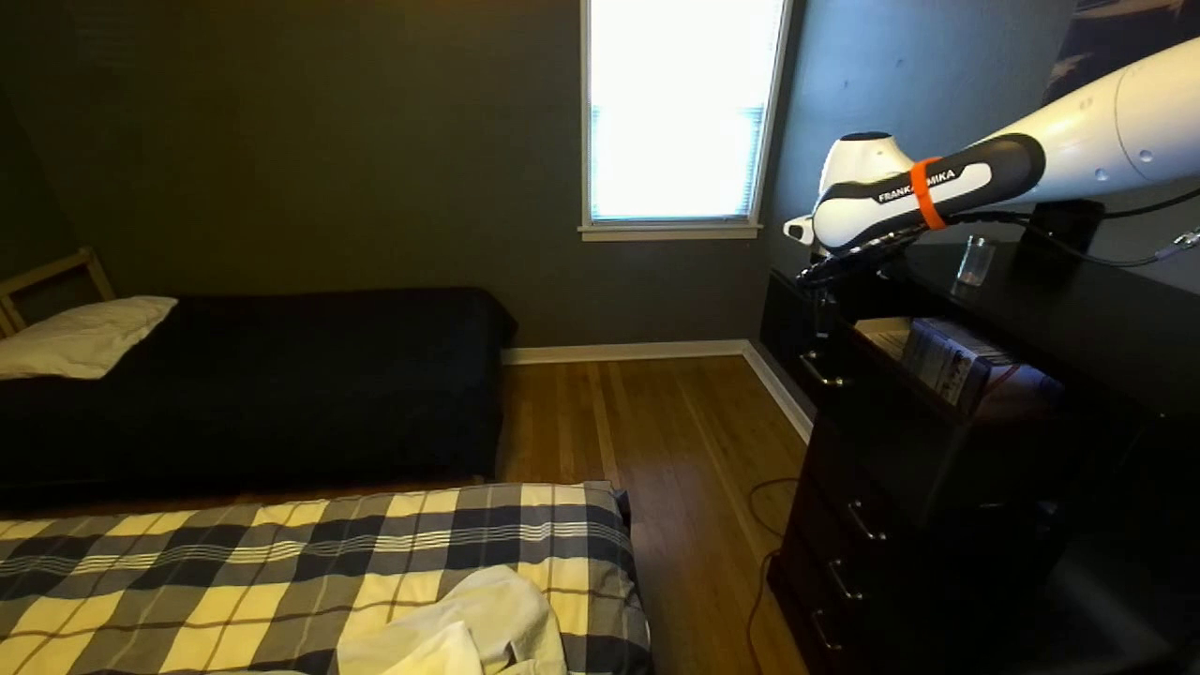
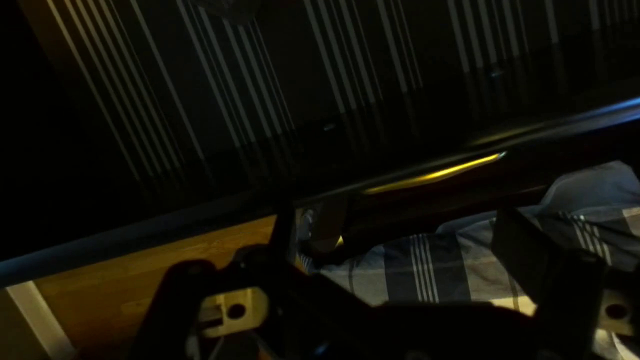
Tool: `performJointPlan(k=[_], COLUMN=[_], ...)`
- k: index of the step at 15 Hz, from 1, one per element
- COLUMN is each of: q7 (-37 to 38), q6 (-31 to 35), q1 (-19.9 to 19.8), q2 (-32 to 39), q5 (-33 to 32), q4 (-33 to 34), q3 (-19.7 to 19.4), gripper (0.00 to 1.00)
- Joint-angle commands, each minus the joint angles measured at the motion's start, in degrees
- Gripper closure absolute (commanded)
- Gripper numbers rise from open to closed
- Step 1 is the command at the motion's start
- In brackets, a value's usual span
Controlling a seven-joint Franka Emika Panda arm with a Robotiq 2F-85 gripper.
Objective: Place one jar in the open drawer then close the drawer.
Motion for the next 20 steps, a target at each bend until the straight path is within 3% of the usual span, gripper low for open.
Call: performJointPlan(k=[1, 11, 17, 20], q7=[-1.5, -0.7, 0.3, 7.5], q6=[-1.6, -2.0, -4.1, -11.7], q1=[-0.5, -3.6, -4.7, -3.5], q2=[-0.5, 0.2, 0.3, -0.6], q5=[-4.2, -9.4, -6.6, -1.7], q4=[-0.8, -0.4, 0.8, 3.6], q3=[-2.1, -7.1, -6.5, -5.3], gripper=[0.00, 0.00, 0.00, 0.00])
